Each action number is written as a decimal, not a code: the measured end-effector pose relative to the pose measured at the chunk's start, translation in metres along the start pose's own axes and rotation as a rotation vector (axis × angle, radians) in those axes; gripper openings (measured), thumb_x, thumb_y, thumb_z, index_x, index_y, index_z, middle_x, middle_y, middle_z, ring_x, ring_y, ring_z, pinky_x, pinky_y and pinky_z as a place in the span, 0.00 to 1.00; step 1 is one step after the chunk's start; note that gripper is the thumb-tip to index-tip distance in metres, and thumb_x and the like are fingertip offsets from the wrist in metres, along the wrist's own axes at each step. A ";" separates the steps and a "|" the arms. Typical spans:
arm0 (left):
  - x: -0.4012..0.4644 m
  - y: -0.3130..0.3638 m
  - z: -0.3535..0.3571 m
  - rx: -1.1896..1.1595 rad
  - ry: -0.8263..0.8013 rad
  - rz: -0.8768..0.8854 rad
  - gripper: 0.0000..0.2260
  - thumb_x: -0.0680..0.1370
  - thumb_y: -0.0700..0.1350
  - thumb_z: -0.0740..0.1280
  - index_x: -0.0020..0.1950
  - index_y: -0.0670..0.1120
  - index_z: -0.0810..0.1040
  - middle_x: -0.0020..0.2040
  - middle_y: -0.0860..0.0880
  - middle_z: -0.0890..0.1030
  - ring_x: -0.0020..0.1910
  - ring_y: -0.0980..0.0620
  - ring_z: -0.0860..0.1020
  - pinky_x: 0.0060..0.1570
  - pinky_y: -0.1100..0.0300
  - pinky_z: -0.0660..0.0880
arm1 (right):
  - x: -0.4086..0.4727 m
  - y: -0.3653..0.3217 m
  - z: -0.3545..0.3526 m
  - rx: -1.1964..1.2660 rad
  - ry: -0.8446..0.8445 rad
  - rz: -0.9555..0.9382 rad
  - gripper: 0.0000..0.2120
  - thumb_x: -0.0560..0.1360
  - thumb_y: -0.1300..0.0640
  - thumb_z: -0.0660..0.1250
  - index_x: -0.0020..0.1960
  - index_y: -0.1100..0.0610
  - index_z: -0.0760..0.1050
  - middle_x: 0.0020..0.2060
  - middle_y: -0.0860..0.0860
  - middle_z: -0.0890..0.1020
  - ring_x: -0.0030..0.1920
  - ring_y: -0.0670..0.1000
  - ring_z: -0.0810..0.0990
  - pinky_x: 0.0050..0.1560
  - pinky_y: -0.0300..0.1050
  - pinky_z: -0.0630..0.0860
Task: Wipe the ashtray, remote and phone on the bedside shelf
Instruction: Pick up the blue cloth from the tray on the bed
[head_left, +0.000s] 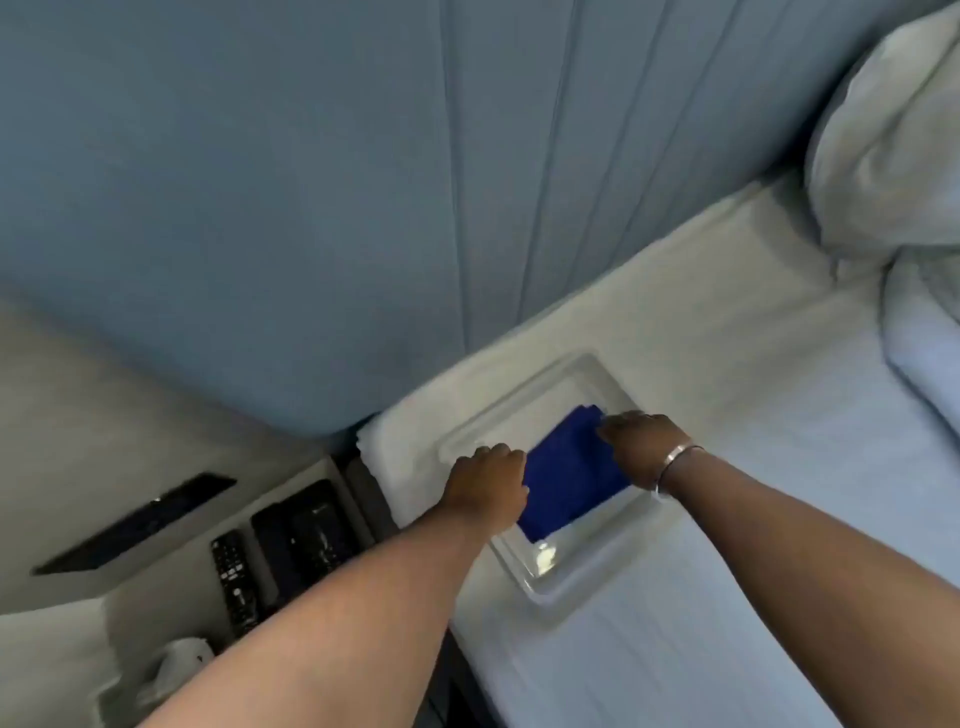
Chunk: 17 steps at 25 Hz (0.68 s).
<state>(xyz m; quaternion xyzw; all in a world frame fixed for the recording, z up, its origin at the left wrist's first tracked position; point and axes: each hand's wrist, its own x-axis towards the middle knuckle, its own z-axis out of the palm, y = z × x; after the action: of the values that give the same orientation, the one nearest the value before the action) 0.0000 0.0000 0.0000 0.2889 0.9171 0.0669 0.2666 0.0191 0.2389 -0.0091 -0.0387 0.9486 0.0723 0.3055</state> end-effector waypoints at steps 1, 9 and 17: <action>0.016 0.004 0.011 -0.012 -0.062 -0.053 0.12 0.81 0.51 0.63 0.59 0.45 0.72 0.59 0.45 0.76 0.58 0.43 0.75 0.51 0.50 0.72 | 0.017 0.000 0.010 0.003 -0.037 -0.064 0.28 0.77 0.54 0.60 0.75 0.53 0.58 0.75 0.53 0.63 0.72 0.56 0.63 0.67 0.51 0.67; 0.030 -0.006 0.030 -0.389 -0.057 -0.236 0.07 0.72 0.45 0.68 0.48 0.50 0.72 0.49 0.49 0.80 0.48 0.46 0.79 0.45 0.53 0.79 | 0.066 -0.009 0.004 -0.162 -0.067 -0.106 0.29 0.62 0.35 0.71 0.57 0.51 0.76 0.53 0.52 0.79 0.53 0.57 0.78 0.53 0.50 0.72; -0.114 -0.169 -0.045 -1.606 0.415 -0.328 0.07 0.73 0.44 0.70 0.51 0.49 0.78 0.43 0.52 0.85 0.45 0.55 0.82 0.43 0.62 0.79 | -0.016 -0.150 -0.084 1.501 -0.147 -0.068 0.09 0.65 0.58 0.76 0.42 0.59 0.79 0.31 0.52 0.84 0.31 0.50 0.81 0.29 0.39 0.75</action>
<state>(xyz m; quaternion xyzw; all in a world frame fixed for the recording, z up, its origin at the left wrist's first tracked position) -0.0288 -0.2024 0.0426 -0.1432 0.6518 0.7104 0.2234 0.0011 0.0777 0.0505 0.1555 0.7186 -0.6005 0.3144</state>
